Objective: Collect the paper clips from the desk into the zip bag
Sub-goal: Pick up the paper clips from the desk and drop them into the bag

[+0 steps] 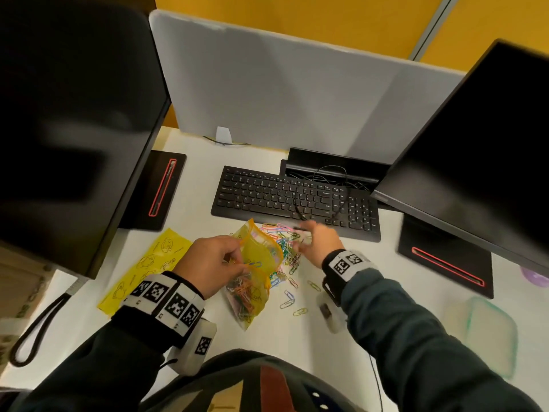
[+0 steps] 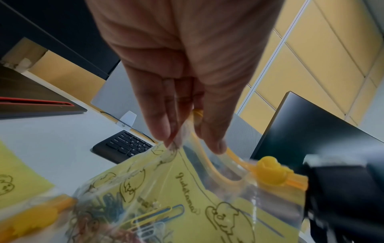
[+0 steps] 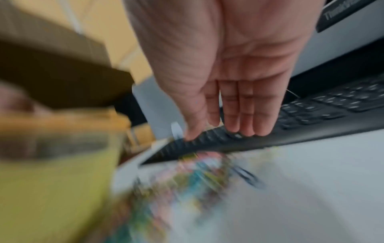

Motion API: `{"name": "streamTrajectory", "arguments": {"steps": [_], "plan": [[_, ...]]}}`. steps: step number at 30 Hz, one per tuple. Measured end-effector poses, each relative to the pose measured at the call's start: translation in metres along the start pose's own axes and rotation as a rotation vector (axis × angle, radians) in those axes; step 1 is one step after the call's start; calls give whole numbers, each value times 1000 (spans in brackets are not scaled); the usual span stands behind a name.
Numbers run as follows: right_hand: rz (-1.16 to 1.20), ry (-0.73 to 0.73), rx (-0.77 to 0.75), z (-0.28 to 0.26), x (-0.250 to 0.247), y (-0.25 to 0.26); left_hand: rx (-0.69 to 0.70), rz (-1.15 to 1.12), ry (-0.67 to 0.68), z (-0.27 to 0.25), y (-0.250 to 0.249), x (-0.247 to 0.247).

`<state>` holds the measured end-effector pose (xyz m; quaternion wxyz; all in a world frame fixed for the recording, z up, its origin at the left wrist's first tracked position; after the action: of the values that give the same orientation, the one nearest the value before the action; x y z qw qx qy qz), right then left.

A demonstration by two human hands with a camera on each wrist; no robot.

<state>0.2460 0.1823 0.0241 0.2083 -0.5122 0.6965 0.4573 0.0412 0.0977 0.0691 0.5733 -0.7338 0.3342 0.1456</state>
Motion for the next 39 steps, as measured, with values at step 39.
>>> {"name": "streamTrajectory", "arguments": {"steps": [39], "plan": [[154,-291,-463,-84,-8,75,17,-25,-32,-6,-1,-3]]}}
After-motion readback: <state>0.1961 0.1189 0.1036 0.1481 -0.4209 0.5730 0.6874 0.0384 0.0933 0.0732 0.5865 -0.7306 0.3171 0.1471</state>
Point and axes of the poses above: each hand's wrist, its own z-axis towards the middle knuckle, its own x-axis out of the palm, y = z × x, the point moved 6 cm from there along z, towards the middle knuckle, and after that the axes turned 9 degrees about y, right-handed, at the moved point
